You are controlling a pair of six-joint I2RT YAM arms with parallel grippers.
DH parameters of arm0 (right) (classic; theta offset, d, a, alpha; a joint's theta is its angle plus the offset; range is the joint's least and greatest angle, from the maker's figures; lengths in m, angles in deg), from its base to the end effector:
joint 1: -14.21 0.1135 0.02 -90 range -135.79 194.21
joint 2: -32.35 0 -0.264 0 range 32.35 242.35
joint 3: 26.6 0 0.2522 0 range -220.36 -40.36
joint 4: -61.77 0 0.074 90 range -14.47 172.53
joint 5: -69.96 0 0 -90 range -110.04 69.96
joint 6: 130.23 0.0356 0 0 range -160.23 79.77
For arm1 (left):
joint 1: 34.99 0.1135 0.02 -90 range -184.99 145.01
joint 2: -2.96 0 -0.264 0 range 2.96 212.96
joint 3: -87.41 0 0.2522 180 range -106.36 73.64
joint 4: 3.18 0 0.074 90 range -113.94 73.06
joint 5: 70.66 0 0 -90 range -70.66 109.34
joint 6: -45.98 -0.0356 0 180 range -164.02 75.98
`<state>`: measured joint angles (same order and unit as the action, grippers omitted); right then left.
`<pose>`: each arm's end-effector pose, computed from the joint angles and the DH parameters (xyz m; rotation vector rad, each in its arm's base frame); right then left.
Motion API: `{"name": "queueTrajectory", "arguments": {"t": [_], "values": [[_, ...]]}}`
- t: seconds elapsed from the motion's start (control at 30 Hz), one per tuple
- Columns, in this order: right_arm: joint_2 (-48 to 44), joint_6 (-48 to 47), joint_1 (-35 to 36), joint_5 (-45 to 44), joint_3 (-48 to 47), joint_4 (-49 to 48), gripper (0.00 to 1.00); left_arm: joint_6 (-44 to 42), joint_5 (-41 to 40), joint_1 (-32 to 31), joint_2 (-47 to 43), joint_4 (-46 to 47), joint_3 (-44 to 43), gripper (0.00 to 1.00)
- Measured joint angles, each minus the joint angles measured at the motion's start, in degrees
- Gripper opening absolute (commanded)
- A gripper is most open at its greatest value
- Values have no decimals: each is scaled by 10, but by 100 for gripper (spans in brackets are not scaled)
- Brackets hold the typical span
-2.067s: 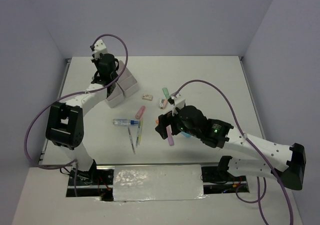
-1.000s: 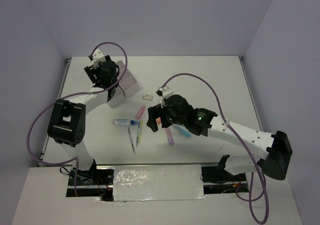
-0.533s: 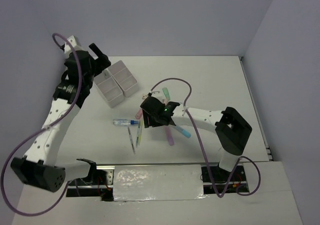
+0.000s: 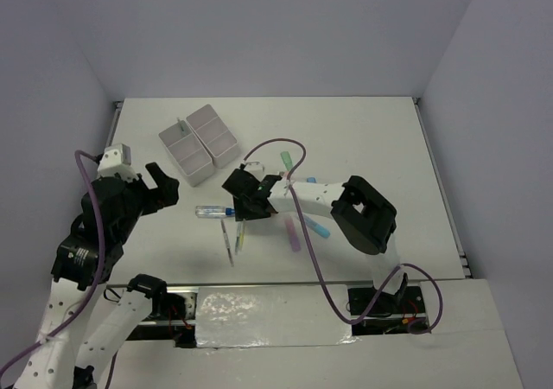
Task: Sort the stationery into containers
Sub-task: Pick up the pen from the center of the board.
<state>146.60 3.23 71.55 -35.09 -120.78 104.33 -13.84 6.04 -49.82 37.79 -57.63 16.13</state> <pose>0.2318 0.3445 0.1714 -0.2334 2.6169 0.2716 0.1079 -0.0201 0.3805 -0.4093 1.8439 -0.3207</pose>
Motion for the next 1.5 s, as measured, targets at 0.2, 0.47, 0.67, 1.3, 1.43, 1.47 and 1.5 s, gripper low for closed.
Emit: {"name": "queueTrajectory", "arguments": {"t": [0.2, 0.47, 0.67, 1.3, 1.43, 1.47, 1.5], "values": [[6, 4, 10, -4, -12, 11, 59, -15, -6, 0, -14, -2, 63, 99], [22, 6, 25, -16, -39, 35, 56, -16, -9, 0, -52, 0, 78, 99], [24, 7, 29, -21, -39, 50, 51, -16, -10, 0, -70, 9, 78, 99], [36, 8, 30, -35, -35, 61, 34, -16, -10, 0, -73, 12, 80, 99], [34, 1, 30, -37, -31, 62, 31, -16, -10, 0, -73, 12, 80, 99], [33, -3, 30, -36, -30, 63, 31, -16, -10, 0, -73, 12, 80, 99], [32, -6, 30, -37, -28, 64, 32, -16, -10, 0, -73, 12, 80, 99]]}}
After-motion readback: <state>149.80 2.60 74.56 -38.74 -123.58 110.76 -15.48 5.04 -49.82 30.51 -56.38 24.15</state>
